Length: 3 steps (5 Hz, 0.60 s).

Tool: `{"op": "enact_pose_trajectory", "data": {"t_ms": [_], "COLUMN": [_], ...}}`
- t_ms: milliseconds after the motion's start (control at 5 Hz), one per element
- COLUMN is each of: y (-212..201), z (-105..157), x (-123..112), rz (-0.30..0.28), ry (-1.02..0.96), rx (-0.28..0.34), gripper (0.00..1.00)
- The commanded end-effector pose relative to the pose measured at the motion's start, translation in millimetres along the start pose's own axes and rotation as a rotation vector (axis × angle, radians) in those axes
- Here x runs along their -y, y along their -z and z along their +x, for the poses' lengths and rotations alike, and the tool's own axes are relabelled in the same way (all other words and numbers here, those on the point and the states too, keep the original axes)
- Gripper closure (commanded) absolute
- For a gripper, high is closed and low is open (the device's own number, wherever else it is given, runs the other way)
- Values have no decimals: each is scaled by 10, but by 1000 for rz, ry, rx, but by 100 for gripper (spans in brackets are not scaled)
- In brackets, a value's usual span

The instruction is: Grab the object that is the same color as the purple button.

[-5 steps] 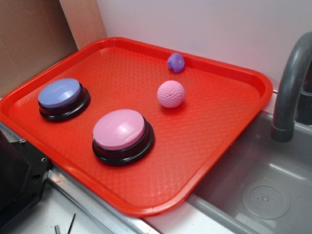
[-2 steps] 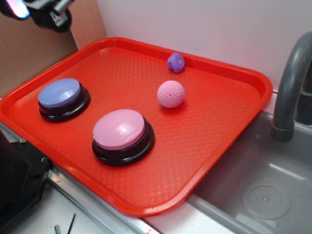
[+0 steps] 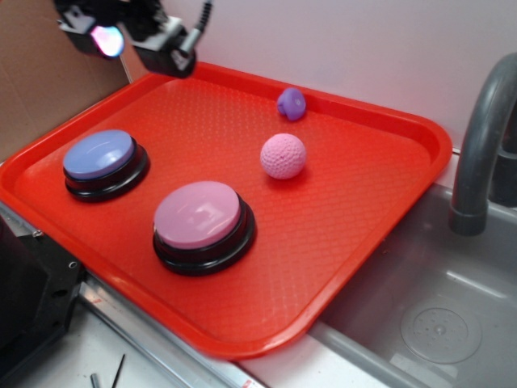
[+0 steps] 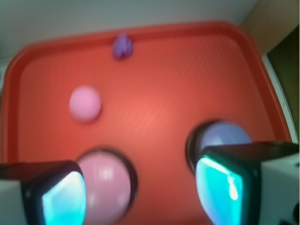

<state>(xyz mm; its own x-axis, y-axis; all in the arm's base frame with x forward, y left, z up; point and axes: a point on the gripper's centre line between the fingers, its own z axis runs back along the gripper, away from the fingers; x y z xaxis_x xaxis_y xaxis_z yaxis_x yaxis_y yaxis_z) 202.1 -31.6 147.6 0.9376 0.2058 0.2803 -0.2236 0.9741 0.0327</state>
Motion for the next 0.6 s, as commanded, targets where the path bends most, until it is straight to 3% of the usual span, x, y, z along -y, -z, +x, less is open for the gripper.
{"op": "enact_pose_trajectory", "data": {"t_ms": [0,400], "y": [563,1085], "z": [679,1122], "x": [61,86], "rz": [28,48], "ry": [-34,-39], "rx": [68,32], "gripper": [0,0]}}
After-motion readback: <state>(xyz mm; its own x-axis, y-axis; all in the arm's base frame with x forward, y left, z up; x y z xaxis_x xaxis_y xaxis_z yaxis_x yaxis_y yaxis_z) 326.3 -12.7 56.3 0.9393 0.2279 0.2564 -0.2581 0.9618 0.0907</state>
